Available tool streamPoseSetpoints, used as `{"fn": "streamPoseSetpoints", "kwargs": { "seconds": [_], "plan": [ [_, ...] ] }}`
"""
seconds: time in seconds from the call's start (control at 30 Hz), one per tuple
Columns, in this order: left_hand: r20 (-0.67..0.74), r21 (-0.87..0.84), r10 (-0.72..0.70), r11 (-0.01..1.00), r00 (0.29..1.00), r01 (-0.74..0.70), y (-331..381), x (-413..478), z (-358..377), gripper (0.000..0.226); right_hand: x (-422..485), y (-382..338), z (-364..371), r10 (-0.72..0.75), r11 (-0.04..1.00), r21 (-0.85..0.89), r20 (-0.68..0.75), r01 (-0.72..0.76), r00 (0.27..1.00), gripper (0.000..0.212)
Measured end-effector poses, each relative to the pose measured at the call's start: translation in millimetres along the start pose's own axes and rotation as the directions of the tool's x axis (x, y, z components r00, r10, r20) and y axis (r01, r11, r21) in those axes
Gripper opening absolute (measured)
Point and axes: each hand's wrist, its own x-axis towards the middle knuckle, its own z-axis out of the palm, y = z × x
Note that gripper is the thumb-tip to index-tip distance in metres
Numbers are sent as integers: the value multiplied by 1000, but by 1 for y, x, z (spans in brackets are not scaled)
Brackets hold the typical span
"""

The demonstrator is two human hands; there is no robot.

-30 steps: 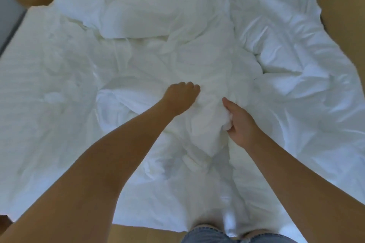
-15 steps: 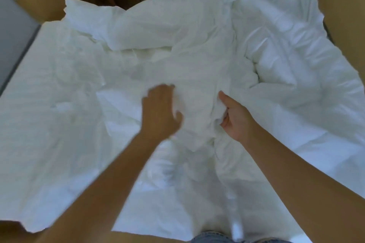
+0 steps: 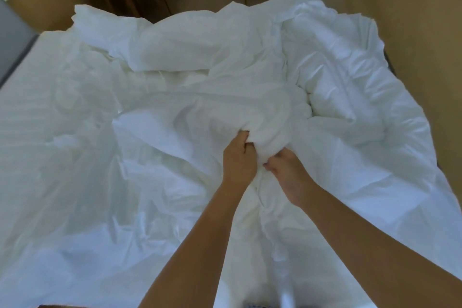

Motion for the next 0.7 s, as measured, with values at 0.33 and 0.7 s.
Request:
{"fn": "streamPoseSetpoints", "kwargs": {
  "seconds": [0.33, 0.7],
  "plan": [
    [-54, -330, 58, 941, 997, -72, 68, 7, -34, 18, 23, -38, -2, -302, 835, -475, 26, 278, 953, 35],
    [17, -269, 79, 960, 997, -72, 84, 16, -21, 24, 45, -55, -5, -207, 703, -689, 37, 175, 978, 37]
  ]
}}
